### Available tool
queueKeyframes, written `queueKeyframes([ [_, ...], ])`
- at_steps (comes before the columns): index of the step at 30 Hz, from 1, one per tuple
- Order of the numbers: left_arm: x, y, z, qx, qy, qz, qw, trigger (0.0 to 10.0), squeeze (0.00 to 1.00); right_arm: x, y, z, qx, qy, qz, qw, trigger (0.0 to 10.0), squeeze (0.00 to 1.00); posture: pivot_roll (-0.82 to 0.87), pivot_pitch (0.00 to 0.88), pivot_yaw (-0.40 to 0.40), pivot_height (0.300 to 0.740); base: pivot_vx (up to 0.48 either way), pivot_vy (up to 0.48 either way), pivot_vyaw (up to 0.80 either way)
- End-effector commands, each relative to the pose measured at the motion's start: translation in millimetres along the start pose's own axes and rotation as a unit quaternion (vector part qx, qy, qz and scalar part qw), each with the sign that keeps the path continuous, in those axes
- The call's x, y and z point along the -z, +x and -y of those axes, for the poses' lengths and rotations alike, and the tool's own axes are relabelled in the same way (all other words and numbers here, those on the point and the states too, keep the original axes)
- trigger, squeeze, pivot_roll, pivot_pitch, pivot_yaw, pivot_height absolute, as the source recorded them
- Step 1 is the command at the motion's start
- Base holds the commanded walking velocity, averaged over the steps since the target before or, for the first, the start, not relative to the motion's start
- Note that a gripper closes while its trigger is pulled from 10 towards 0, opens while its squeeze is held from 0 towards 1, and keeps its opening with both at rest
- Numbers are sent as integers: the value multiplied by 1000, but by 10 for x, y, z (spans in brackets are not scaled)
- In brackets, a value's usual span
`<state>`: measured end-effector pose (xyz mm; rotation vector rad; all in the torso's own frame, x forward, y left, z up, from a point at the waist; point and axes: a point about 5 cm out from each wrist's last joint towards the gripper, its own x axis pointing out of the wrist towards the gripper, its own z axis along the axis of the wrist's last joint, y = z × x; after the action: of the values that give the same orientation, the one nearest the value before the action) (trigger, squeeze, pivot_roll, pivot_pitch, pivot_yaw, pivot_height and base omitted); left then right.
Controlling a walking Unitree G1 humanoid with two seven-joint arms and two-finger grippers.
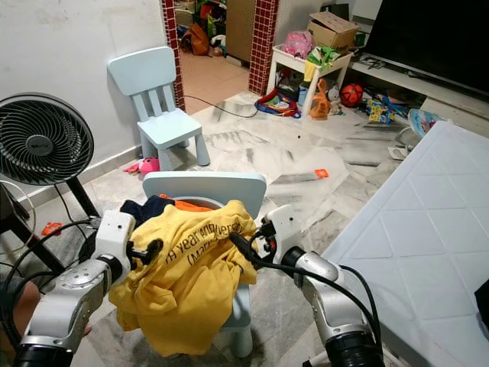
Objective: Hang hanger
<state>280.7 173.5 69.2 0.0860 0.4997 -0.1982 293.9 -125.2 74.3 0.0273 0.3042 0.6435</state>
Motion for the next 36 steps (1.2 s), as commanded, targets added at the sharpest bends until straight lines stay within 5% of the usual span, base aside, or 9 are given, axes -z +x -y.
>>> queueKeyframes([
  [1, -40, 53, 46, 10, -3, 4, 1000, 10000, 769, -63, 0, -8, 0, -11, 11, 1000, 10000, 0, -58, 17, -47, 740, 0, 0, 0],
  [4, -21, 101, 95, 24, -18, -1, 1000, 10000, 337, -68, 6, -6, -1, -12, 11, 1000, 10000, 0, -63, 18, -47, 740, 0, 0, 0],
  [5, -8, 124, 135, 36, -28, -5, 999, 10000, 0, -70, 6, -6, -1, -13, 11, 1000, 10000, 0, -64, 19, -48, 740, 0, 0, 0],
  [11, 17, 161, 247, 69, -35, -19, 997, 10000, 0, -72, 8, -6, 0, -15, 11, 1000, 10000, 0, -69, 22, -44, 740, 0, 0, 0],
  [12, 40, 168, 291, 81, -48, -24, 995, 3686, 0, -70, 7, -5, 2, -15, 11, 1000, 10000, 0, -69, 22, -44, 740, 0, 0, 0],
  [15, 61, 168, 308, 85, -53, -28, 995, 0, 0, -68, 6, -5, 3, -15, 11, 1000, 10000, 0, -72, 26, -40, 740, 0, 0, 0],
  [28, 166, 56, 173, 53, -75, -38, 995, 39, 0, -66, 5, -10, 5, -13, 11, 1000, 10000, 0, -62, 34, -38, 740, 0, 0, 0],
  [34, 273, 13, 92, 35, -82, -50, 995, 9725, 0, -65, 7, -6, 5, -11, 10, 1000, 10000, 0, -59, 36, -43, 740, 0, 0, 0],
  [36, 277, 21, 82, 34, -82, -50, 995, 10000, 0, -65, 8, -7, 4, -11, 10, 1000, 10000, 0, -59, 36, -43, 740, 0, 0, 0],
])
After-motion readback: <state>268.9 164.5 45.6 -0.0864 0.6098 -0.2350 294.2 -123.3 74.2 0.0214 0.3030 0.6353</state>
